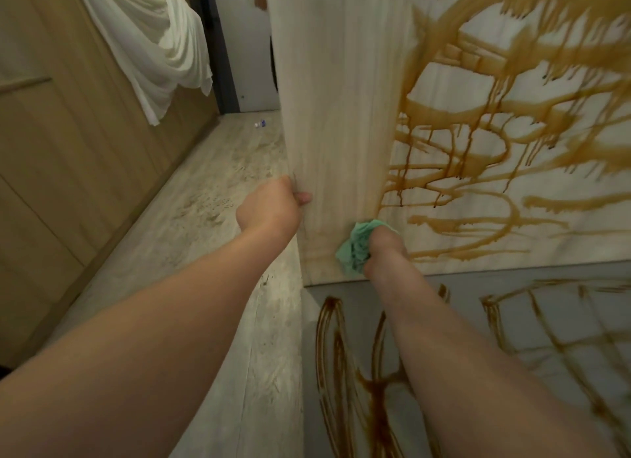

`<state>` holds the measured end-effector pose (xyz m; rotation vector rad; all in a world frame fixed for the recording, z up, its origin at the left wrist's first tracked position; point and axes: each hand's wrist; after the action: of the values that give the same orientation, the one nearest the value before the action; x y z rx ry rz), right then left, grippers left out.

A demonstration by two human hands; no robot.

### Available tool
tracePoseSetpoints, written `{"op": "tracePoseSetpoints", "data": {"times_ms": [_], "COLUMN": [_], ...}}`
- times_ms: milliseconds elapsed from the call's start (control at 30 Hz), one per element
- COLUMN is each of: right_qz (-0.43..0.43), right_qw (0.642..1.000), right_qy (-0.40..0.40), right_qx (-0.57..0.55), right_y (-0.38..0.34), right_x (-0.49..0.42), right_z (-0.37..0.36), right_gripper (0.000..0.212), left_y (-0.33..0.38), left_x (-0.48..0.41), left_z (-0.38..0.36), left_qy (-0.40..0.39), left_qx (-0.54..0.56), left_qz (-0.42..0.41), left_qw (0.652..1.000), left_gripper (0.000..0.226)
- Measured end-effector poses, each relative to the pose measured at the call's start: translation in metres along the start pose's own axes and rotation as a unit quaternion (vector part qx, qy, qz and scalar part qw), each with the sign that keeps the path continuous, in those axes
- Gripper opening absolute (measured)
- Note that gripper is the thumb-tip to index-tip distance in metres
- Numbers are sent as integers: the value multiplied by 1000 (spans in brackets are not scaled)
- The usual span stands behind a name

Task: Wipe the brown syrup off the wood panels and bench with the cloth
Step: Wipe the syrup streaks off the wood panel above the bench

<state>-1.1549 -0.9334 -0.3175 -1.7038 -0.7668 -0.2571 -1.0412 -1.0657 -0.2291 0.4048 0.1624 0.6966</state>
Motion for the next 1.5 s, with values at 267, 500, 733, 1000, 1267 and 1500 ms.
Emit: {"op": "tracePoseSetpoints", "data": {"times_ms": [267, 500, 733, 1000, 1267, 1500], "right_qz": [202, 559, 553, 596, 645, 662], "right_qw": [960, 594, 582, 419, 386, 446], "right_qy": [147, 256, 255, 228, 194, 224], "right_qx": [127, 519, 538, 645, 630, 559], "right_y": [-56, -47, -110, -147, -176, -176], "right_x": [54, 57, 86, 83, 96, 102], "right_z": [-3, 15, 25, 47, 20, 0], "right_gripper": [82, 50, 64, 91, 79, 72], "left_y": [24, 61, 100, 108, 112, 112], "left_x": [14, 29, 17, -29, -49, -53], "left_z": [24, 57, 87, 77, 61, 62], "left_qy": [-9, 62, 303, 414, 498, 521], "left_qx": [-93, -151, -207, -193, -189, -176], "left_qz": [61, -78, -307, -355, -338, -347], "left_qw": [994, 983, 878, 816, 776, 760], "left_gripper": [37, 33, 49, 58, 57, 56]}}
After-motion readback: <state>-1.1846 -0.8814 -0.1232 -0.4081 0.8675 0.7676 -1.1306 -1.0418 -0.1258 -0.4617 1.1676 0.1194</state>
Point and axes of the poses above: each hand's wrist, its own x-axis away from the middle knuckle, its own z-axis out of the back of the hand, y = z × x, and after that the axes turned 12 degrees about -y, right-handed
